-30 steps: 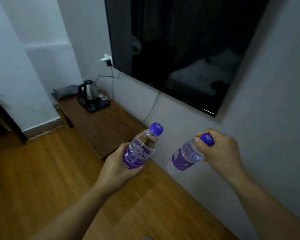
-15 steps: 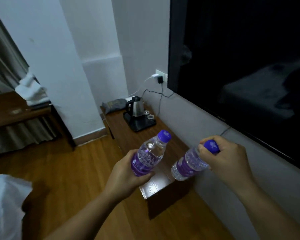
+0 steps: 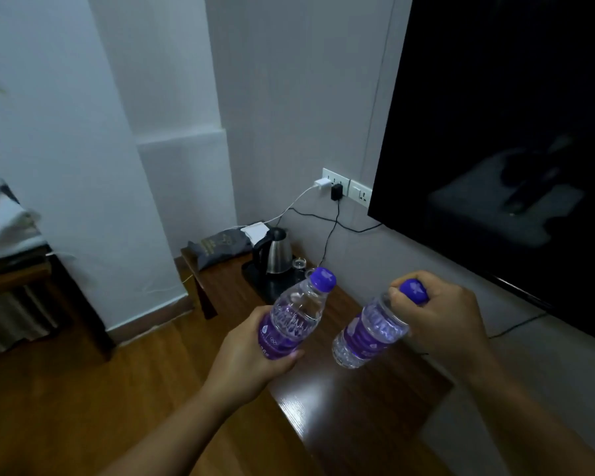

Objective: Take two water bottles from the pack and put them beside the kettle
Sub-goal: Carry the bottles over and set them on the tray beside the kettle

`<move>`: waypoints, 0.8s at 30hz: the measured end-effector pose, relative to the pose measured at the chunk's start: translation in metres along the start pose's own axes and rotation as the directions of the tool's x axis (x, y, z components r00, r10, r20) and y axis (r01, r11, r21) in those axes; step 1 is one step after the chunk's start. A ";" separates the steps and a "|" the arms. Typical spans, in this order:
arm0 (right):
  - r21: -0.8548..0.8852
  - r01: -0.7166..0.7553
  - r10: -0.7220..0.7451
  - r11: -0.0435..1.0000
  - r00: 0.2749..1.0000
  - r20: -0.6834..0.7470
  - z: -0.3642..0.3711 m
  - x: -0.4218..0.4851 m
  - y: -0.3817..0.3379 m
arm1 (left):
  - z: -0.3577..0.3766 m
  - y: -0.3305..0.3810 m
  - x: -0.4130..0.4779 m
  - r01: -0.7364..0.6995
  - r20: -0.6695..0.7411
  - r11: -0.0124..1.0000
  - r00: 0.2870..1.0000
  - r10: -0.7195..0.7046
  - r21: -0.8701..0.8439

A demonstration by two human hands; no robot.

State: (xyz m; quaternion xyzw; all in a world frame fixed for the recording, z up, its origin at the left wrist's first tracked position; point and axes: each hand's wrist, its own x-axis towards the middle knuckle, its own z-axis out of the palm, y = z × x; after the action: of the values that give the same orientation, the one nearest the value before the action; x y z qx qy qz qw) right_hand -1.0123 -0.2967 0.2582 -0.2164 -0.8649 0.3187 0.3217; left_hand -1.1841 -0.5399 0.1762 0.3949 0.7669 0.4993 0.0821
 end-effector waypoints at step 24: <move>-0.174 -0.320 0.288 0.932 0.940 -0.183 0.237 0.237 -0.035 | -0.115 -0.210 0.323 0.048 0.328 0.983 0.945 0.013 -0.178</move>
State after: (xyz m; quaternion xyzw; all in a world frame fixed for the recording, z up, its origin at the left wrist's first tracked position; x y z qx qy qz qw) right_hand -1.3488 -0.2815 0.2420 -0.4034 -0.8210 0.2581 0.3110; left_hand -1.5715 -0.4380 0.1449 0.4563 0.6967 0.4944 0.2489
